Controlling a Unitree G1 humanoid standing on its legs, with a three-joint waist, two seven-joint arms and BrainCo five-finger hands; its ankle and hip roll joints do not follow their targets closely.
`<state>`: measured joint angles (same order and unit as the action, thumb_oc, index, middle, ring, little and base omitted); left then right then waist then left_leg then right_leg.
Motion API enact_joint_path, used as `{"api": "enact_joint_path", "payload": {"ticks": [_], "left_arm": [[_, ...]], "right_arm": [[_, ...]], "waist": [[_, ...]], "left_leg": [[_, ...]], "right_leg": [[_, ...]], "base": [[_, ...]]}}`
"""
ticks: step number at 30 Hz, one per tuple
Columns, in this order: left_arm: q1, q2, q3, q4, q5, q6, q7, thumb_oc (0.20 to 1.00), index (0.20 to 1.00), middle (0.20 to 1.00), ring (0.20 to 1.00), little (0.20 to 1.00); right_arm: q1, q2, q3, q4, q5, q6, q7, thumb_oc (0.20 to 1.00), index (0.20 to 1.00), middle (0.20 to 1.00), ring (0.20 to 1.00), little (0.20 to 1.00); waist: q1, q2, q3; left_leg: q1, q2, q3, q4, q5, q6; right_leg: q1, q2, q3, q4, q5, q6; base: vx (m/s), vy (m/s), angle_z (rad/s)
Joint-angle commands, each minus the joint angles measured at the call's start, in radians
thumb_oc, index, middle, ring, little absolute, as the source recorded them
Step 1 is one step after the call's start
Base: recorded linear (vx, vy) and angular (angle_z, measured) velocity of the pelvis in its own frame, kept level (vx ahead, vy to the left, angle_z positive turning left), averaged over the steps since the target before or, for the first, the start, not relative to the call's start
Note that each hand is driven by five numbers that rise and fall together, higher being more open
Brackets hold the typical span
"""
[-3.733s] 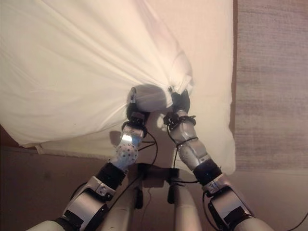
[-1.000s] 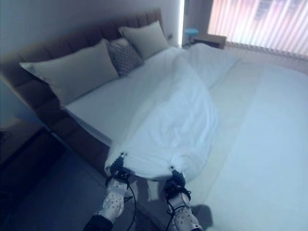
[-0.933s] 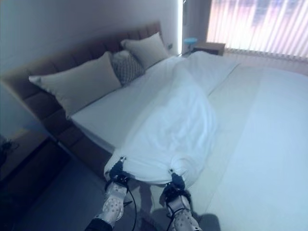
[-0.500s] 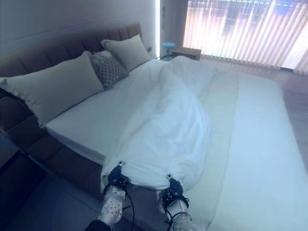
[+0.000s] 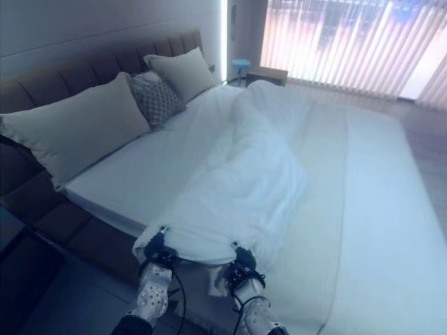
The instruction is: Make the bed
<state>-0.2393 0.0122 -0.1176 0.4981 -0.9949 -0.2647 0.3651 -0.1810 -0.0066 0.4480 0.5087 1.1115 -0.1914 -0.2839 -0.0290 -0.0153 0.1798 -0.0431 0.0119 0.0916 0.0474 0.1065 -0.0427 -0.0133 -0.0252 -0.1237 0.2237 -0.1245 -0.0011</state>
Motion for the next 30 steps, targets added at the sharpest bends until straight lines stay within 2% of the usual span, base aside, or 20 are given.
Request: {"api": "enact_joint_path", "payload": {"ticks": [1,2,3,4,5,6,8,10,11,15,20,21,22,23,25,26,27,28,29,30], "left_arm": [[-0.051,0.156,0.138,-0.095,0.046,-0.144,-0.006,0.200,0.200,0.200,0.200,0.200],[-0.055,0.156,0.142,-0.104,0.044,-0.146,0.001,0.200,0.200,0.200,0.200,0.200],[-0.056,0.156,0.142,-0.104,0.044,-0.146,0.002,0.200,0.200,0.200,0.200,0.200],[-0.058,0.171,0.160,-0.150,0.047,-0.158,0.006,0.200,0.200,0.200,0.200,0.200],[-0.055,0.176,0.169,-0.181,0.046,-0.162,-0.002,0.200,0.200,0.200,0.200,0.200],[-0.054,0.176,0.169,-0.181,0.047,-0.162,-0.002,0.200,0.200,0.200,0.200,0.200],[-0.046,0.191,0.199,-0.259,0.058,-0.187,-0.010,0.200,0.200,0.200,0.200,0.200],[-0.047,0.211,0.203,-0.356,0.083,-0.205,-0.046,0.200,0.200,0.200,0.200,0.200],[-0.045,0.217,0.190,-0.385,0.108,-0.204,-0.060,0.200,0.200,0.200,0.200,0.200],[-0.049,0.288,0.204,-0.583,0.256,-0.211,-0.094,0.200,0.200,0.200,0.200,0.200],[-0.021,0.297,0.218,-0.606,0.309,-0.224,-0.077,0.200,0.200,0.200,0.200,0.200],[0.014,0.279,0.231,-0.577,0.297,-0.225,-0.058,0.200,0.200,0.200,0.200,0.200],[0.015,0.279,0.232,-0.576,0.297,-0.226,-0.058,0.200,0.200,0.200,0.200,0.200],[0.060,0.244,0.240,-0.539,0.258,-0.222,-0.033,0.200,0.200,0.200,0.200,0.200],[0.085,0.233,0.247,-0.518,0.255,-0.210,-0.016,0.200,0.200,0.200,0.200,0.200],[0.119,0.201,0.255,-0.428,0.229,-0.197,0.020,0.200,0.200,0.200,0.200,0.200],[0.119,0.201,0.255,-0.427,0.228,-0.198,0.019,0.200,0.200,0.200,0.200,0.200],[0.144,0.189,0.284,-0.329,0.243,-0.164,0.060,0.200,0.200,0.200,0.200,0.200],[0.143,0.190,0.284,-0.329,0.243,-0.164,0.060,0.200,0.200,0.200,0.200,0.200],[0.166,0.170,0.252,-0.228,0.245,-0.128,0.074,0.200,0.200,0.200,0.200,0.200]], "right_arm": [[0.027,-0.106,-0.066,-0.105,-0.049,-0.072,0.019,0.200,0.200,0.200,0.200,0.200],[0.017,-0.104,-0.076,-0.113,-0.049,-0.074,0.017,0.200,0.200,0.200,0.200,0.200],[0.016,-0.104,-0.076,-0.113,-0.049,-0.074,0.017,0.200,0.200,0.200,0.200,0.200],[-0.005,-0.116,-0.091,-0.180,-0.068,-0.082,0.027,0.200,0.200,0.200,0.200,0.200],[-0.012,-0.126,-0.096,-0.207,-0.091,-0.083,0.037,0.200,0.200,0.200,0.200,0.200],[-0.012,-0.126,-0.096,-0.207,-0.091,-0.083,0.037,0.200,0.200,0.200,0.200,0.200],[-0.031,-0.159,-0.113,-0.284,-0.133,-0.096,0.062,0.200,0.200,0.200,0.200,0.200],[-0.042,-0.209,-0.179,-0.412,-0.220,-0.113,0.103,0.200,0.200,0.200,0.200,0.200],[-0.036,-0.216,-0.199,-0.448,-0.249,-0.125,0.102,0.200,0.200,0.200,0.200,0.200],[-0.041,-0.247,-0.254,-0.574,-0.359,-0.153,0.140,0.200,0.200,0.200,0.200,0.200],[-0.018,-0.220,-0.230,-0.579,-0.404,-0.150,0.162,0.200,0.200,0.200,0.200,0.200],[-0.001,-0.202,-0.194,-0.535,-0.415,-0.132,0.158,0.200,0.200,0.200,0.200,0.200],[-0.001,-0.202,-0.193,-0.534,-0.415,-0.133,0.158,0.200,0.200,0.200,0.200,0.200],[0.034,-0.162,-0.147,-0.458,-0.349,-0.114,0.165,0.200,0.200,0.200,0.200,0.200],[0.059,-0.144,-0.125,-0.400,-0.314,-0.100,0.167,0.200,0.200,0.200,0.200,0.200],[0.101,-0.127,-0.086,-0.290,-0.257,-0.054,0.165,0.200,0.200,0.200,0.200,0.200],[0.101,-0.127,-0.086,-0.289,-0.256,-0.054,0.165,0.200,0.200,0.200,0.200,0.200],[0.150,-0.092,-0.043,-0.173,-0.184,-0.002,0.158,0.200,0.200,0.200,0.200,0.200],[0.149,-0.092,-0.043,-0.173,-0.184,-0.002,0.158,0.200,0.200,0.200,0.200,0.200],[0.167,-0.072,-0.015,-0.056,-0.120,0.040,0.142,0.200,0.200,0.200,0.200,0.200]], "waist": [[0.036,-0.038,-0.003],[0.035,-0.041,-0.003],[0.035,-0.041,-0.004],[0.038,-0.048,-0.021],[0.042,-0.043,-0.033],[0.042,-0.043,-0.035],[0.048,-0.030,-0.048],[0.028,-0.002,-0.064],[0.027,0.002,-0.071],[0.036,0.002,-0.072],[0.058,-0.001,-0.060],[0.079,0.000,-0.042],[0.080,0.000,-0.043],[0.102,0.004,-0.023],[0.110,0.005,-0.022],[0.108,-0.010,-0.012],[0.108,-0.010,-0.014],[0.144,-0.034,-0.006],[0.143,-0.034,-0.008],[0.145,-0.036,-0.009]], "left_leg": [[-0.062,-0.076,-0.019,0.279,-0.022,-0.127],[-0.061,-0.035,-0.022,0.268,-0.047,-0.098],[-0.063,-0.036,-0.022,0.266,-0.044,-0.098],[-0.048,0.023,-0.037,0.185,-0.086,-0.054],[-0.032,0.038,-0.069,0.122,-0.079,-0.048],[-0.033,0.038,-0.069,0.117,-0.074,-0.049],[-0.014,0.069,-0.175,0.012,-0.030,-0.060],[0.020,0.092,-0.166,-0.054,-0.020,-0.084],[0.033,0.087,-0.161,-0.065,-0.021,-0.087],[0.037,0.018,-0.139,-0.034,-0.076,-0.038],[0.043,-0.023,-0.082,-0.035,-0.108,0.017],[0.052,-0.027,-0.053,-0.045,-0.111,0.028],[0.052,-0.028,-0.051,-0.046,-0.110,0.029],[0.066,-0.025,-0.028,-0.071,-0.107,0.030],[0.064,-0.027,-0.027,-0.078,-0.103,0.030],[0.062,-0.041,-0.036,-0.093,-0.088,0.029],[0.059,-0.040,-0.036,-0.094,-0.087,0.029],[0.049,-0.053,-0.028,-0.106,-0.075,0.018],[0.046,-0.053,-0.029,-0.106,-0.073,0.019],[0.031,-0.054,-0.039,-0.119,-0.066,0.016]], "right_leg": [[0.073,0.044,0.015,-0.129,0.071,0.013],[0.081,0.027,0.011,-0.128,0.067,0.023],[0.079,0.027,0.010,-0.129,0.069,0.023],[0.085,0.002,0.019,-0.131,0.055,0.039],[0.084,-0.001,0.028,-0.131,0.047,0.043],[0.082,-0.001,0.027,-0.132,0.049,0.043],[0.079,-0.004,0.056,-0.126,0.031,0.044],[0.095,-0.036,0.048,-0.126,0.014,0.068],[0.106,-0.052,0.044,-0.138,0.018,0.076],[0.103,-0.122,0.075,-0.143,0.045,0.109],[0.022,-0.161,0.112,-0.046,0.070,0.131],[-0.027,-0.190,0.059,0.004,0.120,0.140],[-0.029,-0.190,0.062,0.005,0.120,0.140],[-0.041,-0.212,-0.038,0.019,0.129,0.129],[-0.037,-0.207,-0.073,0.009,0.131,0.128],[-0.052,-0.116,-0.050,-0.004,0.101,0.115],[-0.054,-0.115,-0.050,-0.007,0.104,0.114],[-0.026,-0.108,-0.126,-0.091,0.102,0.109],[-0.026,-0.107,-0.128,-0.096,0.107,0.109],[-0.017,-0.075,-0.080,-0.127,0.097,0.103]], "base": [[0.05,0.120,-0.10],[0.03,0.077,-0.28],[0.10,0.165,-0.16],[0.15,0.188,-0.01],[0.15,0.187,0.05],[0.11,0.157,0.02],[0.14,0.299,-0.03],[0.21,0.473,-0.24],[0.20,0.448,-0.11],[0.12,0.385,-0.05],[0.06,0.323,-0.40],[0.00,0.160,-0.52],[0.00,0.283,-0.72],[0.00,0.169,-0.78],[0.01,0.127,-0.69],[0.01,0.044,-0.32],[0.02,0.035,-0.05],[0.00,-0.008,0.10],[0.03,-0.035,0.06],[0.01,-0.038,-0.03]]}}
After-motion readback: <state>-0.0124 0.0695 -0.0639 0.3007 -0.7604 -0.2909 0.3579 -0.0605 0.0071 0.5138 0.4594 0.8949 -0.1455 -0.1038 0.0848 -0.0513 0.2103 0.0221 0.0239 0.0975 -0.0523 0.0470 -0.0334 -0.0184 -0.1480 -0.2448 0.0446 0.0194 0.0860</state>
